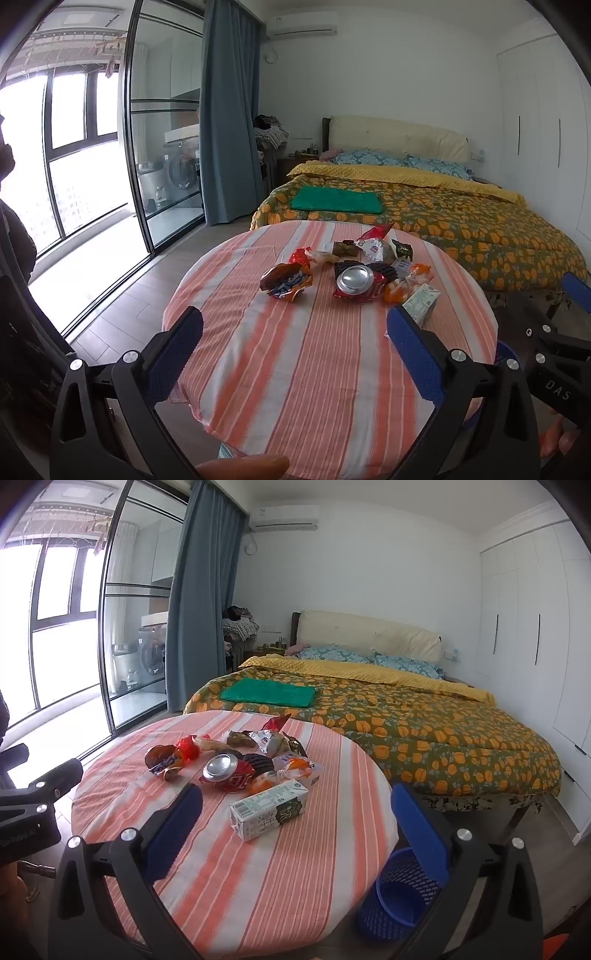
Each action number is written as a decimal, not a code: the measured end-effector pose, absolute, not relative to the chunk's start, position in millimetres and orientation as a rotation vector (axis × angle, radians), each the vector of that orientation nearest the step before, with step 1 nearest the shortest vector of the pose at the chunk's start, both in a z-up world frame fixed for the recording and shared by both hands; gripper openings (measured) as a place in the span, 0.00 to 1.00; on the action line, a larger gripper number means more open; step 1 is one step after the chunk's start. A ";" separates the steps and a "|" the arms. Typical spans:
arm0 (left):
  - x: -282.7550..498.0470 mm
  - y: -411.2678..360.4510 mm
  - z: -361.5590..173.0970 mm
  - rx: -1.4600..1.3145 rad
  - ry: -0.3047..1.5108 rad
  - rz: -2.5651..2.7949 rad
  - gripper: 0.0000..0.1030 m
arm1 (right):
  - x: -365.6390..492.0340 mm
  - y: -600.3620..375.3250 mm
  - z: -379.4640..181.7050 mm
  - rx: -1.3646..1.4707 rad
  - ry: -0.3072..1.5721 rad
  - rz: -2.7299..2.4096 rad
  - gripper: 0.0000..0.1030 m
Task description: Collect trash
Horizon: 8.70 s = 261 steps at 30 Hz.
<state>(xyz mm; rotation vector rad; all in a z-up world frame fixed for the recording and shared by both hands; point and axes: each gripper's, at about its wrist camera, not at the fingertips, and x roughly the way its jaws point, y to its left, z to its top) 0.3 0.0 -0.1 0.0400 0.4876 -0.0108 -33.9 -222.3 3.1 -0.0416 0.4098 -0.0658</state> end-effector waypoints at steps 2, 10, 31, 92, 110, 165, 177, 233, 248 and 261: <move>0.4 0.1 -0.2 0.039 0.489 -0.010 0.96 | -33.9 -222.9 3.4 -0.038 0.414 -0.066 0.96; 0.6 0.1 -0.4 0.038 0.493 -0.011 0.96 | -33.0 -223.9 4.1 -0.047 0.414 -0.066 0.96; 0.8 0.2 -0.3 0.037 0.498 -0.011 0.96 | -34.0 -221.9 5.3 -0.048 0.411 -0.067 0.96; 1.0 0.2 -0.5 0.035 0.503 -0.012 0.96 | -35.9 -221.3 5.4 -0.051 0.407 -0.067 0.96; 1.0 0.2 -0.5 0.035 0.504 -0.012 0.96 | -36.2 -221.6 5.3 -0.051 0.407 -0.067 0.96; 3.4 2.5 -28.3 0.041 0.556 -0.037 0.96 | -29.7 -230.4 -11.6 -0.045 0.440 -0.079 0.96; 51.8 16.3 -101.0 0.059 0.761 -0.021 0.96 | 2.3 -241.6 -68.6 -0.035 0.604 -0.092 0.96; 264.6 45.6 -131.3 0.241 0.829 -0.268 0.96 | 103.4 -245.5 -154.4 0.079 0.909 -0.073 0.96; 288.7 20.1 -137.8 0.322 0.823 -0.421 0.75 | 111.2 -285.9 -91.9 0.133 0.885 0.018 0.96; 232.1 34.7 -125.0 0.214 0.795 -0.374 0.56 | 180.9 -302.4 -107.8 0.218 1.065 0.051 0.38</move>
